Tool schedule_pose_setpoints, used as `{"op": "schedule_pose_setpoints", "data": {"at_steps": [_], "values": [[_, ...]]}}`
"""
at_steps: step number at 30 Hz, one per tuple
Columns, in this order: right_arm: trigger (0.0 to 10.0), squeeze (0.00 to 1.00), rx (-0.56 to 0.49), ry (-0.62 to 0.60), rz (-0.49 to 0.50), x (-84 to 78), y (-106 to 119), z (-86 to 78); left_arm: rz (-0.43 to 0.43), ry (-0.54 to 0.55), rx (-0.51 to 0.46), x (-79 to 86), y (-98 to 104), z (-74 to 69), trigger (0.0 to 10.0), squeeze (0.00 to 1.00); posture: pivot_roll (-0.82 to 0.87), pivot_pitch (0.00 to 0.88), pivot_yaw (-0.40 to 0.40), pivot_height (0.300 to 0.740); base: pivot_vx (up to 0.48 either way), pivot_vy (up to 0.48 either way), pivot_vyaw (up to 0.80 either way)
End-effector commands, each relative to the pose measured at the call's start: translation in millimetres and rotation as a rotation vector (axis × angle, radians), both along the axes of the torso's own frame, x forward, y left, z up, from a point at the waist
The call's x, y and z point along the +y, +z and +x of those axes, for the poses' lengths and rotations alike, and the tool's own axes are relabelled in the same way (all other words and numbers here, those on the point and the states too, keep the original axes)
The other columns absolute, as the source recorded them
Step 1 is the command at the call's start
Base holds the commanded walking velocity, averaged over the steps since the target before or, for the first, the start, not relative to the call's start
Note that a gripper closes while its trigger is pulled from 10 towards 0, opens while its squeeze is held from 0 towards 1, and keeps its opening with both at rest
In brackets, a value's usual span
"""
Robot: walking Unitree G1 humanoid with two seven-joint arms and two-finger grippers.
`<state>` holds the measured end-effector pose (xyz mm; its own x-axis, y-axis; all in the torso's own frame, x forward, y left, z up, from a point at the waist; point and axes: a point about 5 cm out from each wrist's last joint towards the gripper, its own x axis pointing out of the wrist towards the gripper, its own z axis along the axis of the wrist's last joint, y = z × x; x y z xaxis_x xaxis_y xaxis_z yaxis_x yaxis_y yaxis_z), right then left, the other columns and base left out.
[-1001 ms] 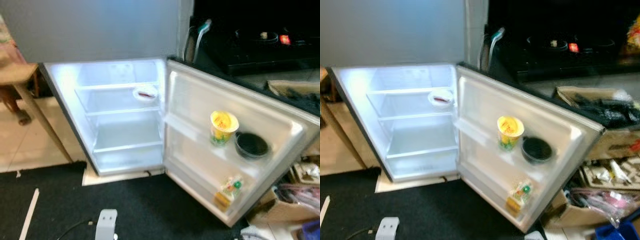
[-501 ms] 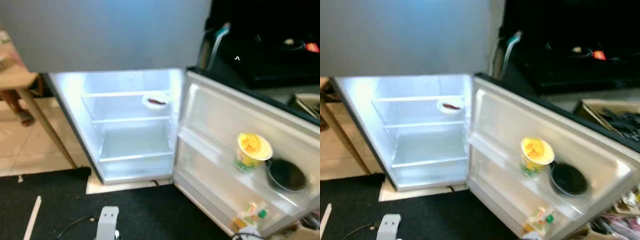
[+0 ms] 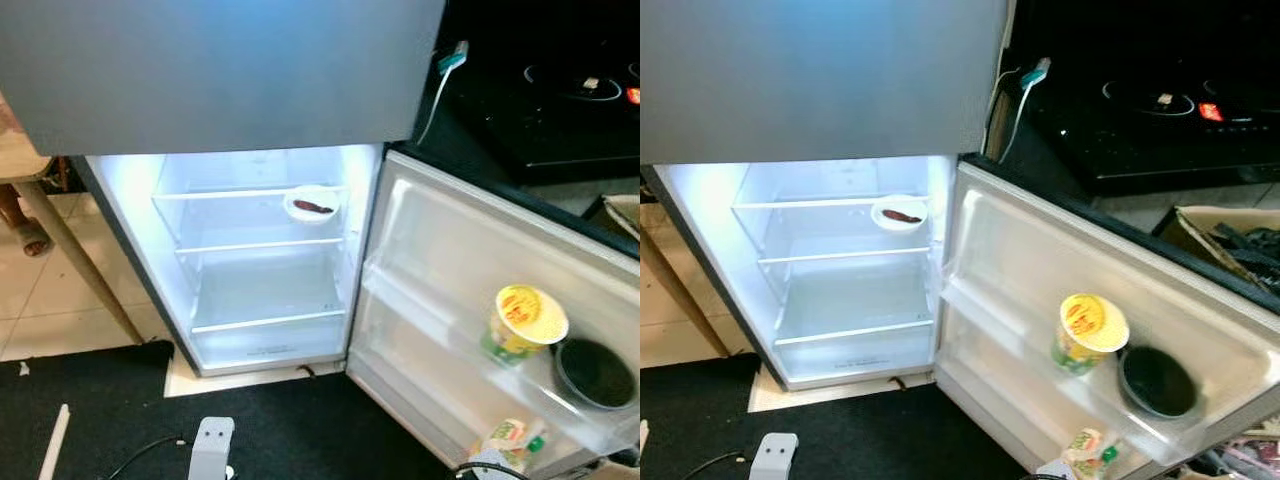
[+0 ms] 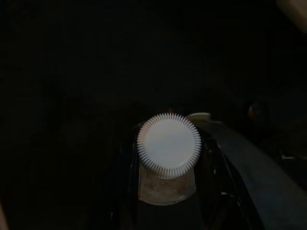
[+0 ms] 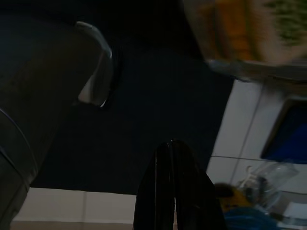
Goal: Restocking fridge
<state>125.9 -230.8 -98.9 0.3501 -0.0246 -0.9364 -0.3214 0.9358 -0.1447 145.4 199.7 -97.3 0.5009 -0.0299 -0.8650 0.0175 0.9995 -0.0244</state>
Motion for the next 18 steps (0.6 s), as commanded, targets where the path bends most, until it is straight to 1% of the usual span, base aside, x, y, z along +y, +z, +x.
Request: {"op": "schedule_pose_setpoints", "data": {"at_steps": [1, 5, 6, 10, 17, 18], "values": [[10.0, 0.0, 0.009, -0.012, -0.018, -6.2, 0.7, -2.1, -0.021, 0.002, 0.008, -4.8, -1.3, -1.7, 10.0, 0.0, -0.09, 0.0, -0.014, 0.74, 0.0, 0.0, 0.0], [10.0, 0.0, 0.023, -0.008, -0.02, -6.2, 0.2, -3.3, -0.026, 0.001, 0.008, -5.3, -1.5, -2.1, 10.0, 0.0, -0.08, 0.0, -0.013, 0.74, 0.0, 0.0, 0.0], [10.0, 0.0, 0.027, 0.0, -0.019, -5.9, 0.1, -3.4, -0.027, 0.002, 0.008, -5.3, -1.6, -2.2, 10.0, 0.0, -0.08, 0.0, -0.013, 0.74, 0.0, 0.0, -0.43], [10.0, 0.0, 0.042, 0.006, -0.01, -3.5, -1.2, -5.8, -0.038, 0.011, 0.005, -5.4, -1.6, -2.7, 10.0, 0.0, -0.08, 0.0, -0.013, 0.74, 0.0, 0.0, -0.8], [10.0, 0.0, 0.038, 0.003, -0.006, -2.1, -1.6, -6.1, -0.053, 0.025, -0.007, -5.7, -1.1, -1.8, 10.0, 0.0, -0.08, 0.0, -0.013, 0.74, 0.0, 0.0, -0.8], [10.0, 0.0, 0.029, -0.009, -0.004, -2.1, -1.4, -5.5, -0.052, 0.025, -0.012, -5.7, -0.7, -0.7, 10.0, 0.0, -0.08, 0.0, -0.012, 0.74, 0.0, 0.0, -0.41]]}}
